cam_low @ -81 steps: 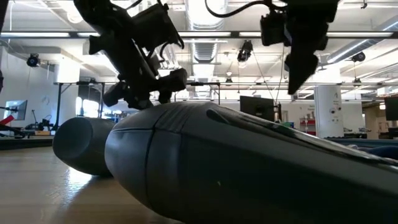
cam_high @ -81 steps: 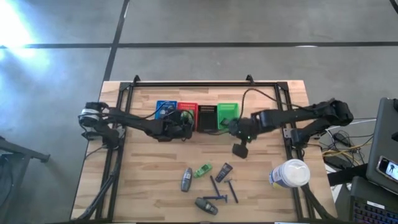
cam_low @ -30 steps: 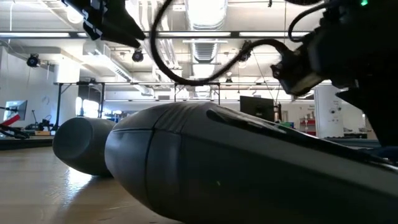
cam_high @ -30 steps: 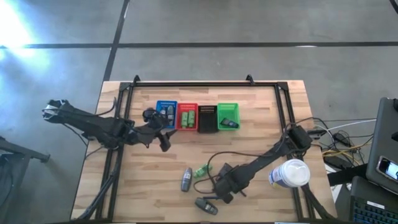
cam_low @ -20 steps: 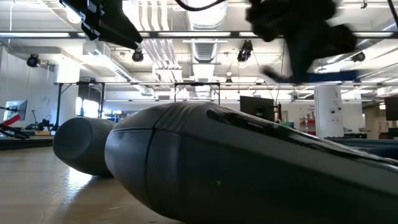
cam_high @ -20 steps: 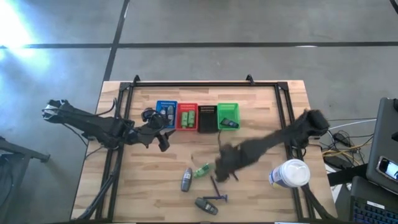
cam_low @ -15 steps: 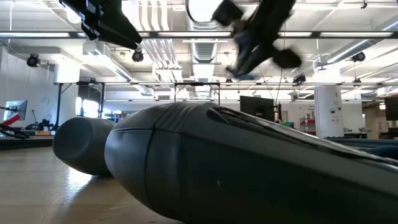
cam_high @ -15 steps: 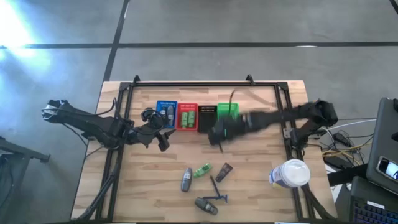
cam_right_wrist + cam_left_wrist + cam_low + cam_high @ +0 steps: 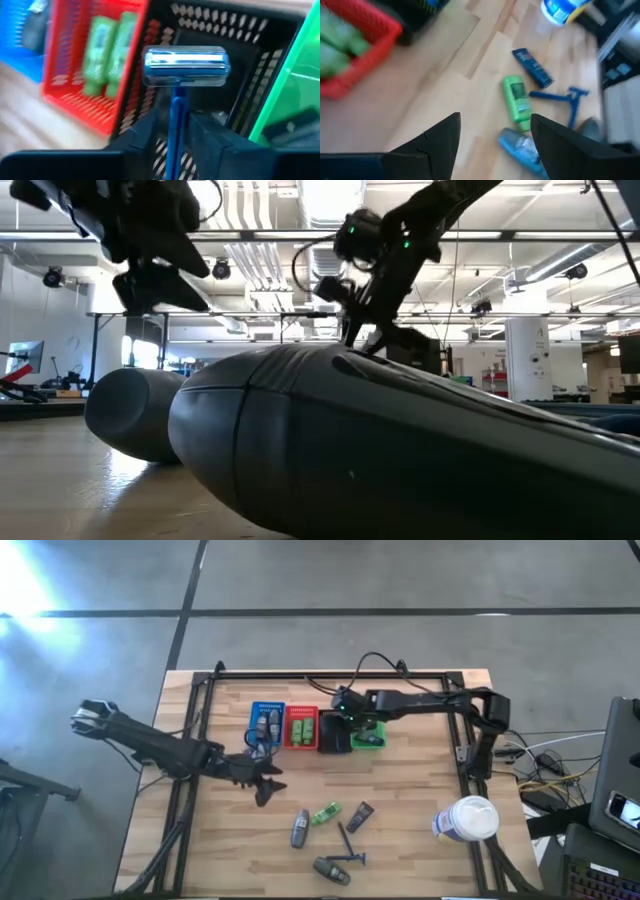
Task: Pick & Place Travel size toiletries
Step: Put the right razor into the black basket, then put the deodorant into the blue basket
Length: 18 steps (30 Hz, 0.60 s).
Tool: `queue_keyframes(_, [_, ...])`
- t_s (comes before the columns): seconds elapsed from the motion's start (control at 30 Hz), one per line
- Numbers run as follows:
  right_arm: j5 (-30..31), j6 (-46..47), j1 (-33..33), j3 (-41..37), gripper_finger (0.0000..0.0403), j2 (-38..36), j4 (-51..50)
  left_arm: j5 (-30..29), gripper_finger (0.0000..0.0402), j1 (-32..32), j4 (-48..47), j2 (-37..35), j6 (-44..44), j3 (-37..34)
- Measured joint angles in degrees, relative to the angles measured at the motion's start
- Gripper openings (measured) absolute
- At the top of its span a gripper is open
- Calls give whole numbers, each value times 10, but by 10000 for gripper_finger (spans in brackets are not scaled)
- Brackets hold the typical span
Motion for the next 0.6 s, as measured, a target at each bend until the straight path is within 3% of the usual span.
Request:
queue_keyframes(0.17, [2,-37,3,20,174,7,-35,27,246,-3,35,57,-112,-7])
queue_keyframes(0.3, [49,-66,20,21,228,-13,-64,58,246,-14,38,113,-166,23])
queue_keyframes(0.43, [60,-96,27,21,276,-32,-84,62,246,-30,-1,172,-214,83])
queue_keyframes(0.6, [75,-172,57,20,321,-83,-190,50,246,-54,-119,255,-291,203])
